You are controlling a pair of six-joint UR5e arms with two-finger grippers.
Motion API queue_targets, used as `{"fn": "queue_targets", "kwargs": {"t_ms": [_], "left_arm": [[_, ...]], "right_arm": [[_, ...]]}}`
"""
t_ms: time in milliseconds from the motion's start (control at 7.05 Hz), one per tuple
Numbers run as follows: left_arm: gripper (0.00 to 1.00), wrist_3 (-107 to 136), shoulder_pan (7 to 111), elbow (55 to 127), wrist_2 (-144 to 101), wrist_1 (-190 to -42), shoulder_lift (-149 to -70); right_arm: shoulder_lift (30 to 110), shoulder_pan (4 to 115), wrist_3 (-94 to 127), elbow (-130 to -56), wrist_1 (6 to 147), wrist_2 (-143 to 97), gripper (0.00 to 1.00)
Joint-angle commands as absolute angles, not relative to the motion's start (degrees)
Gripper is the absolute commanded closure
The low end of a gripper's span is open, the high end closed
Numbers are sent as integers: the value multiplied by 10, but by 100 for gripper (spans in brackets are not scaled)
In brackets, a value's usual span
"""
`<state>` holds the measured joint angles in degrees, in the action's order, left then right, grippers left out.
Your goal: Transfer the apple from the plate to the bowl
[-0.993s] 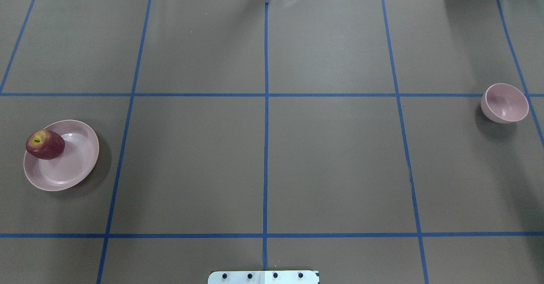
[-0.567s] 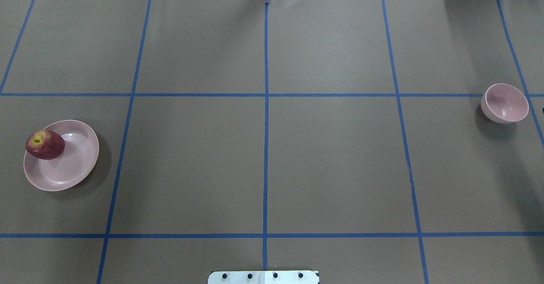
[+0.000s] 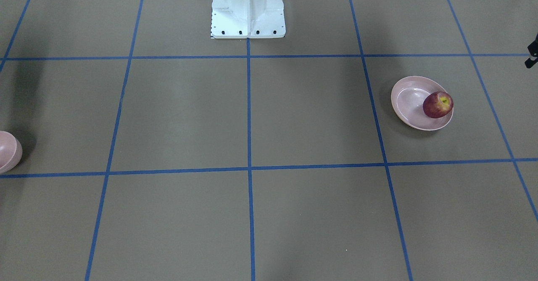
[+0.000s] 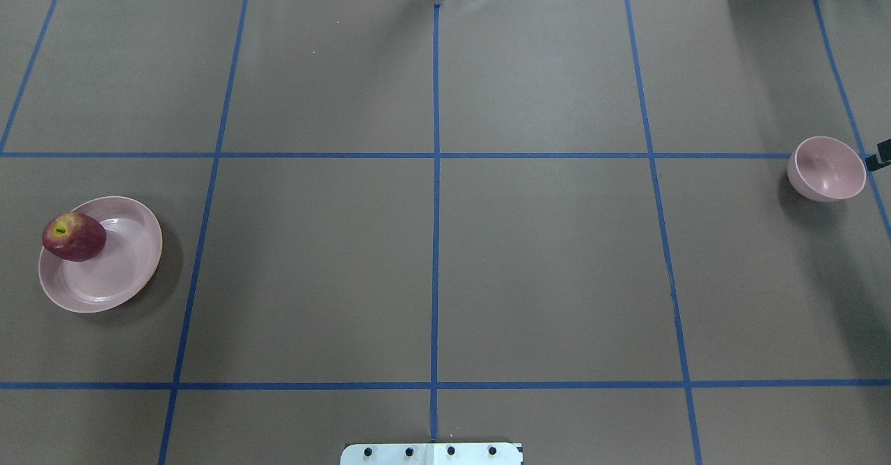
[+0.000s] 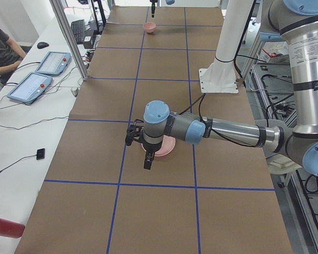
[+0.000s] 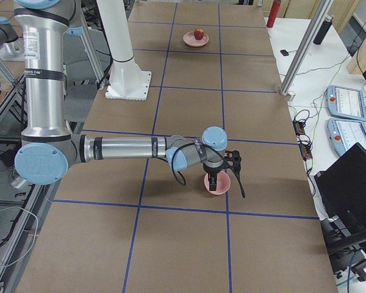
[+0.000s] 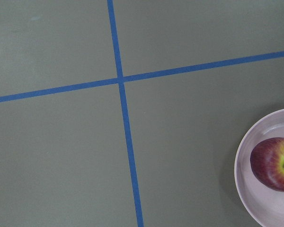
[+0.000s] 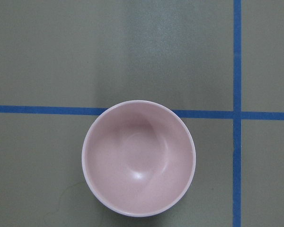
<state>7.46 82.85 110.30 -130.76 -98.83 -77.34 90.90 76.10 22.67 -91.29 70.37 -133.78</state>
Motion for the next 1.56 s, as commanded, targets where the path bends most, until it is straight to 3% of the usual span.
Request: {"fn": "queue_targets", "kwargs": {"t_ms": [0, 851, 993, 1134, 1418], "left_arm": [[1, 75, 829, 1105, -1347, -988, -773], [1, 75, 829, 1104, -1354, -988, -773], [1, 75, 829, 1105, -1354, -988, -773], [1, 75, 829, 1105, -1354, -988, -773], [1, 75, 829, 1105, -1354, -988, -773]], "right_arm": [[884, 745, 227, -876, 703, -1337, 0], [836, 730, 226, -762, 700, -1328, 0], [835, 723, 227, -759, 700, -1327, 33], [836, 722, 227, -758, 700, -1327, 99], [835, 722, 226, -756, 700, -1327, 100]]}}
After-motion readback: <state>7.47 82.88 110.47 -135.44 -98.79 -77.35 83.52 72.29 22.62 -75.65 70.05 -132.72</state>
